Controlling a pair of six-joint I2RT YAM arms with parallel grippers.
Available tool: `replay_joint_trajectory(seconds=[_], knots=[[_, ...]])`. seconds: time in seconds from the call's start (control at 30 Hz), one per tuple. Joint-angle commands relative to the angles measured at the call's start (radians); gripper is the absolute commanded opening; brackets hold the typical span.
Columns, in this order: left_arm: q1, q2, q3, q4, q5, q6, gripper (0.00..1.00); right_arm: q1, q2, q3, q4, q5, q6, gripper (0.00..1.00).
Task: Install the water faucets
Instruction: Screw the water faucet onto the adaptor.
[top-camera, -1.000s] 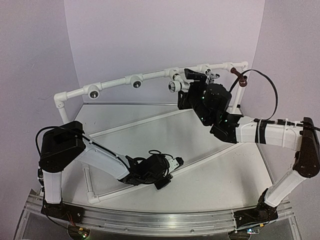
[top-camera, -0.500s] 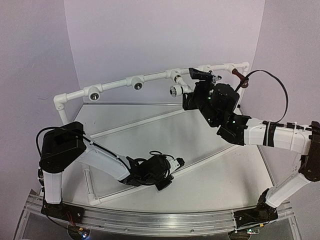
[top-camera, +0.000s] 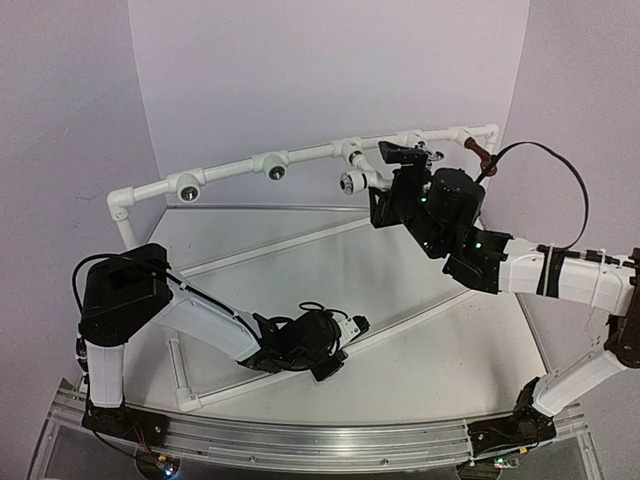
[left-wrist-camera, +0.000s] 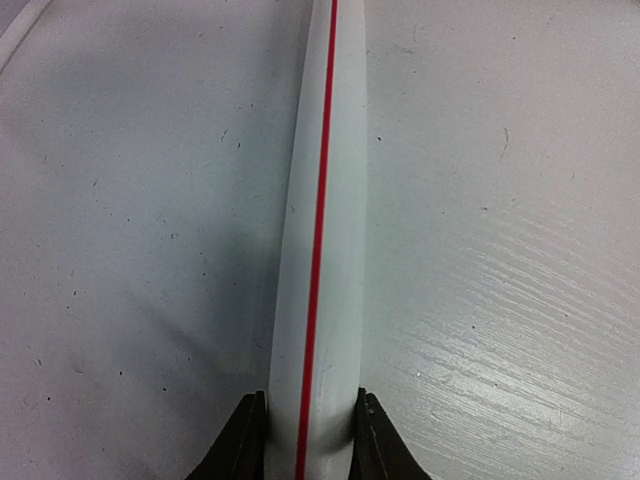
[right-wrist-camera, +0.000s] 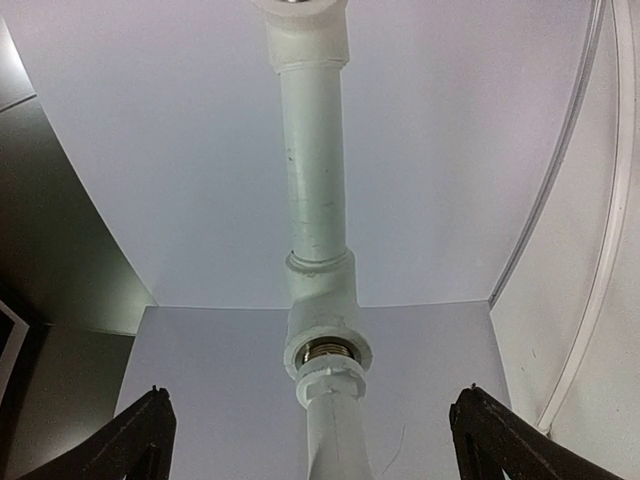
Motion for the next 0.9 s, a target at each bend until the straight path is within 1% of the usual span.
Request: replay_joint_trajectory(seconds=[0.0,0.23,0.53,0.63,0.73,0.87], knots=[[-0.013,0.156,-0.085,-0.296,0.074,-0.16,0.0,0.011,-0.06,-0.016,-0.013,-0.006,-0.04,0.98],[-0.014,0.156,-0.083,-0.296,0.073,-0.16,0.0,0.013,-0.082,-0.026,-0.036,-0.02,-0.042,0.98],[-0.013,0.157,-0.082,-0.298,0.074,-0.157,0.0,0.023,-0.135,-0.045,-0.14,-0.017,-0.02,0.98],[-0.014,0.158,-0.081,-0.298,0.074,-0.157,0.0,0.026,-0.171,-0.056,-0.179,-0.023,-0.038,0.98],[-0.013,0.158,-0.08,-0.298,0.074,-0.157,0.0,0.028,-0.229,-0.087,-0.22,-0.038,-0.1,0.98],[-0.012,0.159,-0.08,-0.298,0.073,-0.157,0.0,0.028,-0.35,-0.092,-0.337,-0.074,-0.284,0.98]])
